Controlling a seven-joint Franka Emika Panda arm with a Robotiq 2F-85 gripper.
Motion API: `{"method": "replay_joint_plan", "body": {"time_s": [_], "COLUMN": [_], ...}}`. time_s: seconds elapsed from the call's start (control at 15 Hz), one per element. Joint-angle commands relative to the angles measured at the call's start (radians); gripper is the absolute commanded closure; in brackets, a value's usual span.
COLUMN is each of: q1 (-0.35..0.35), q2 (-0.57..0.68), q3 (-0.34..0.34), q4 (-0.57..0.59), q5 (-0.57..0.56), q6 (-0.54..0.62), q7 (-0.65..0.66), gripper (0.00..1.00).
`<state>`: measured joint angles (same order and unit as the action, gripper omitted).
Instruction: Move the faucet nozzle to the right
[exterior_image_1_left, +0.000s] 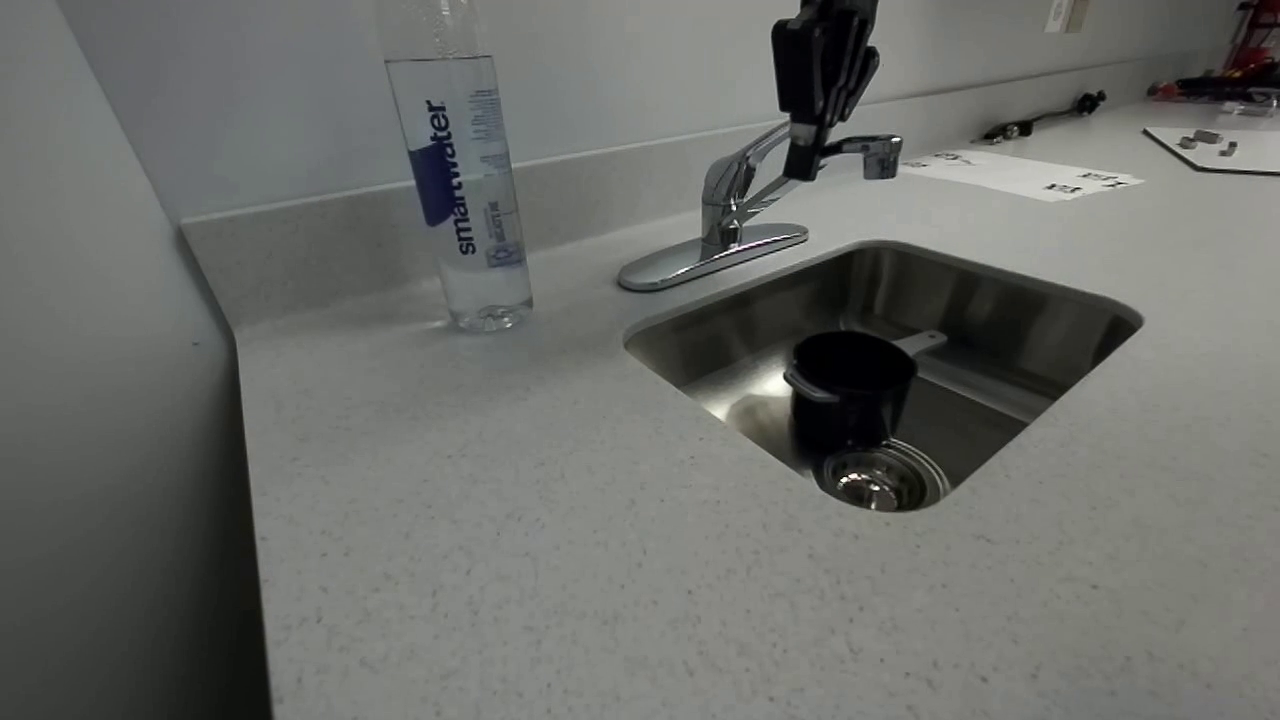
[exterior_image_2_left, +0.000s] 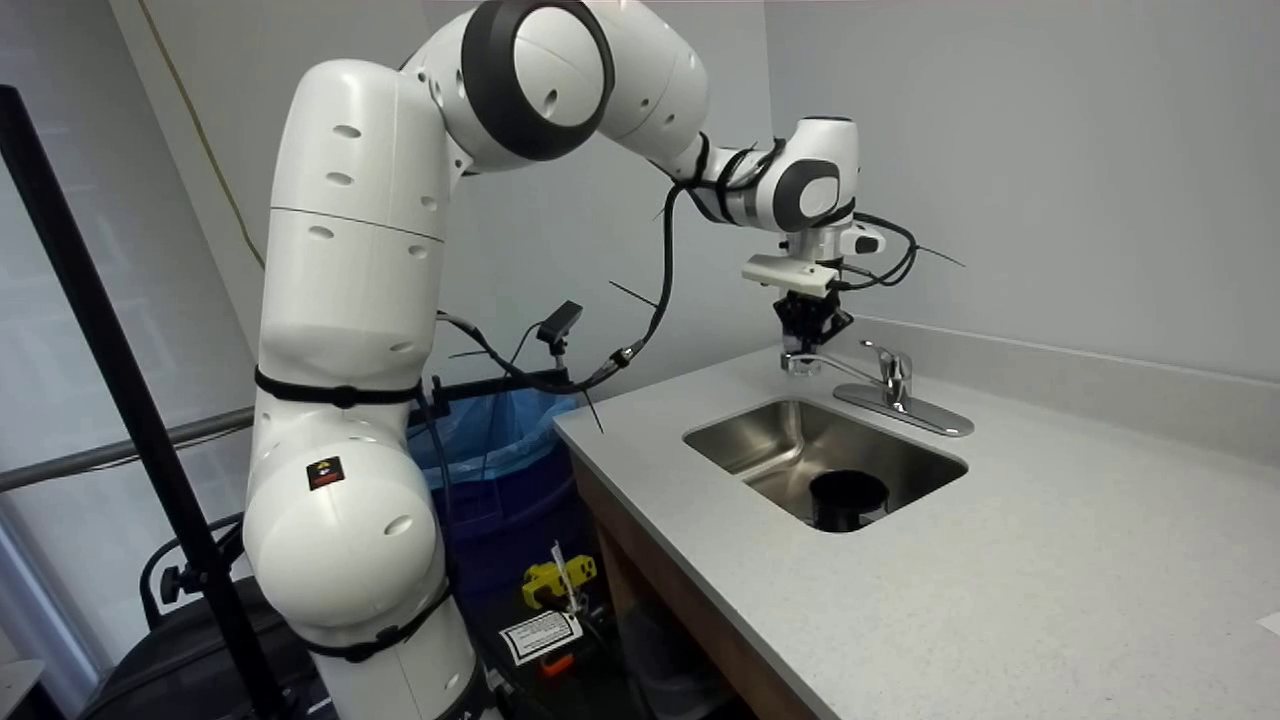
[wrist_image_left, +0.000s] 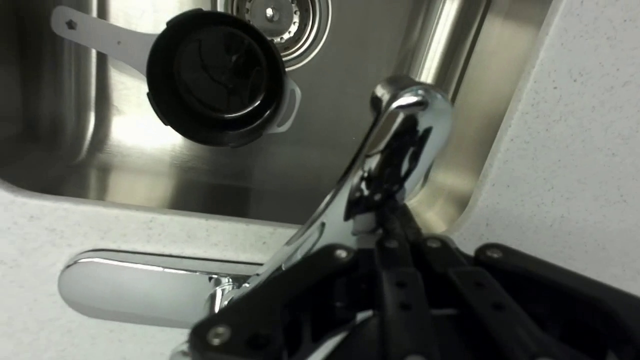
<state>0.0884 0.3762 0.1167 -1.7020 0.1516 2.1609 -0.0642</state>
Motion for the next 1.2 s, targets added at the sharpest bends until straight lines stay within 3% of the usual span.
{"method": "replay_joint_plan", "body": {"time_s": [0.0, 1.13], "q1": [-0.011, -0.027], "q2": [-0.053, -0.068], "q3": [-0.022, -0.123], "q4": [-0.079, -0.109], "q5": [-0.023, -0.123], "q6": [-0.031, 0.002], "q7": [0.012, 0.134], "gripper": [1.0, 1.0]}}
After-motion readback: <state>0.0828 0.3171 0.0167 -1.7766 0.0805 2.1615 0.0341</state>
